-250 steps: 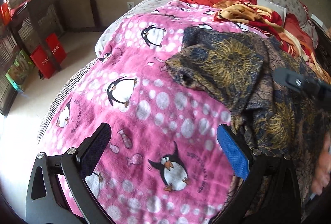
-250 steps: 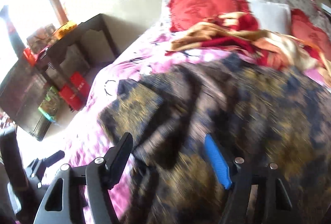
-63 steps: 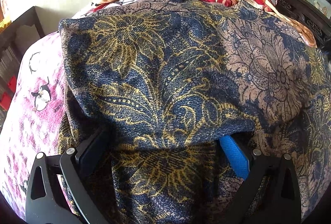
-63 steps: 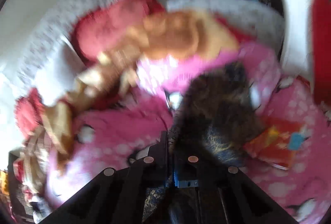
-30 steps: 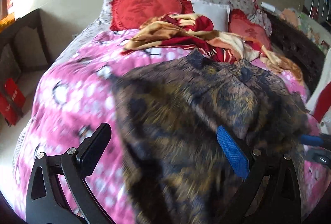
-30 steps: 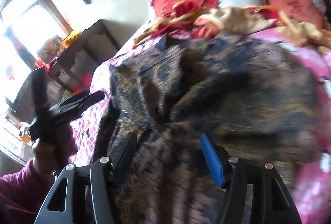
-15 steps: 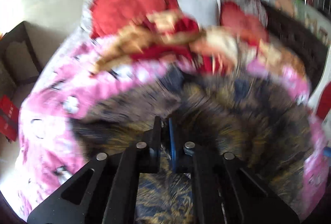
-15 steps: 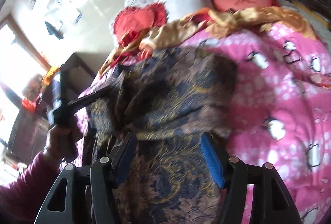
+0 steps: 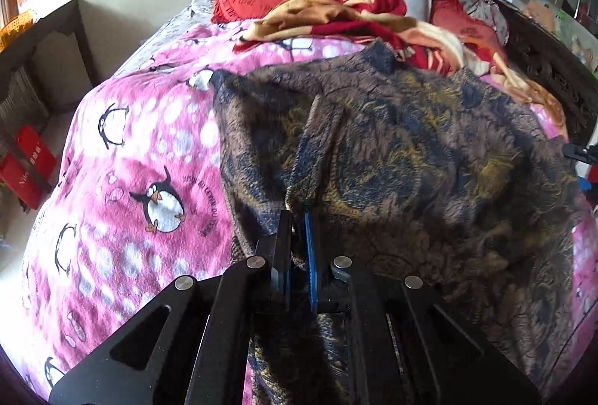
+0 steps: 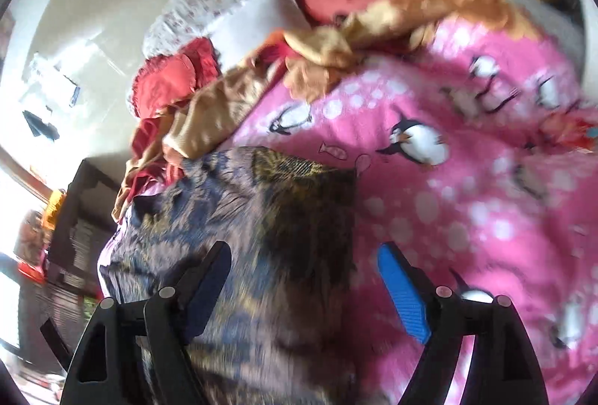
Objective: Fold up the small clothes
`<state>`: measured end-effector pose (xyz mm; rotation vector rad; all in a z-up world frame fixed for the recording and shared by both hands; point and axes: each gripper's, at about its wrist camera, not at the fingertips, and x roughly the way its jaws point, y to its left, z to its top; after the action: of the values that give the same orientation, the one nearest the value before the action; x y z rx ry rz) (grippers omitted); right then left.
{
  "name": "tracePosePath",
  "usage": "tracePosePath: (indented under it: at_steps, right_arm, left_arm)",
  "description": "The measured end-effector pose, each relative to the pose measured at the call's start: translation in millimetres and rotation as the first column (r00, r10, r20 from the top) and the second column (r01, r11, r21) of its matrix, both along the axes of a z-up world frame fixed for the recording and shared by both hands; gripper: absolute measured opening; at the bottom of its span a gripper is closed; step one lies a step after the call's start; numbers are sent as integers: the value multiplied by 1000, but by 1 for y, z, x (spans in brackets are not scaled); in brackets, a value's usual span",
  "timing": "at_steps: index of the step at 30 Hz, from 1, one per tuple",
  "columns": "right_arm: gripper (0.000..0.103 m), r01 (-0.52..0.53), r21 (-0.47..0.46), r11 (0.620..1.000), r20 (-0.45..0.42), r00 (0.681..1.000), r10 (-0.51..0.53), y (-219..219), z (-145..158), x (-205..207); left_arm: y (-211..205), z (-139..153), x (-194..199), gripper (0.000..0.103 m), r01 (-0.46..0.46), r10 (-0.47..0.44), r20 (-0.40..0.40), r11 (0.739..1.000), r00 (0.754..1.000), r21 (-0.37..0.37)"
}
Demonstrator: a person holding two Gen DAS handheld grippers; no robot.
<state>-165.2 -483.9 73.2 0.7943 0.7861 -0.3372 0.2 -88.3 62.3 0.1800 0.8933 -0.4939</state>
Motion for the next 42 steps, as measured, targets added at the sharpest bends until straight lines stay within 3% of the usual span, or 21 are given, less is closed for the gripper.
tracePosePath:
  at_steps: [2,3,4,7,8,9,12,15,17,21,23,24,25,29,32,35,36,39,40,41,42]
  right_arm:
    - [68,-39,7,999,-43,998,39,-7,-11,17]
    - [36,-50,7,999,-50,997,50,-9,-13,22]
    - [17,-64,18,998,-6,998,64,-9,-9,24]
    - [11,-52,-190,980,15,998,56,5,17,23]
    - [10,-40,-272,961,-25,999,34,7,18,26]
    - [9,-37,-285,958,-63,998,20,4,11,29]
    - [10,-19,-241,970,-134,991,-13,-11,-10,29]
    - [25,10,-176,984,-52,998,-19,-12,4,-7]
    - [31,-31,-142,989,-17,999,29,1,12,-28]
    - [33,-120,-103,987,-71,991,112,40,0,-46]
    - [27,-143,-85,986,-90,987,135,47,-14,-45]
    - [12,-146,-111,983,-110,985,134,50,-18,-46]
    - [9,-140,-118,983,-103,986,128,52,-18,-50]
    - [6,-146,-194,970,-86,988,132,63,-5,-69]
    - [6,-156,-170,973,-168,977,128,61,-29,-68]
    - [6,-133,-116,984,-132,984,117,58,-28,-76]
    - [13,-109,-94,990,-112,989,98,52,-24,-80]
    - [55,-5,-83,997,-11,1000,4,35,-8,-93]
    - [63,39,-73,997,45,998,-36,27,-1,-93]
    - [64,57,-61,997,62,997,-53,22,2,-91]
    - [65,61,-48,997,63,996,-58,17,3,-84]
  left_arm:
    - [3,-1,2,6,-19,19,3,1000,1000,-3]
    - [5,1,3,5,-34,34,21,999,999,-6]
    - [8,2,3,5,-47,47,42,999,998,-11]
    - [9,0,8,5,-57,57,40,998,998,0]
    - [7,-3,9,5,-54,54,23,999,998,6]
    - [5,-4,10,5,-54,54,12,999,998,7]
    - [6,5,6,6,-43,43,5,999,999,-29]
    - [4,16,0,6,-11,12,49,999,999,-30]
    - [-1,19,-2,6,3,-2,70,1000,998,-13]
    - [-12,12,2,10,10,-9,21,1000,1000,-13]
    - [-17,5,2,10,6,-6,-6,1000,1000,-1]
    - [-19,2,1,10,4,-4,-19,1000,1000,20]
    - [-19,0,-1,10,9,-9,-25,1000,1000,28]
    - [-12,1,-2,10,-1,1,-3,999,1000,37]
    - [-7,1,4,10,-24,25,-38,1000,999,13]
    - [-2,7,3,10,-18,18,-17,1000,1000,3]
    - [-2,8,3,10,-11,11,-6,1000,1000,7]
    - [-6,12,9,10,6,-6,11,1000,1000,2]
    - [-10,12,13,10,5,-5,4,1000,1000,2]
    - [-13,11,18,10,2,-2,-8,1000,1000,-1]
    - [-16,11,23,17,4,-4,-24,1000,1000,-9]
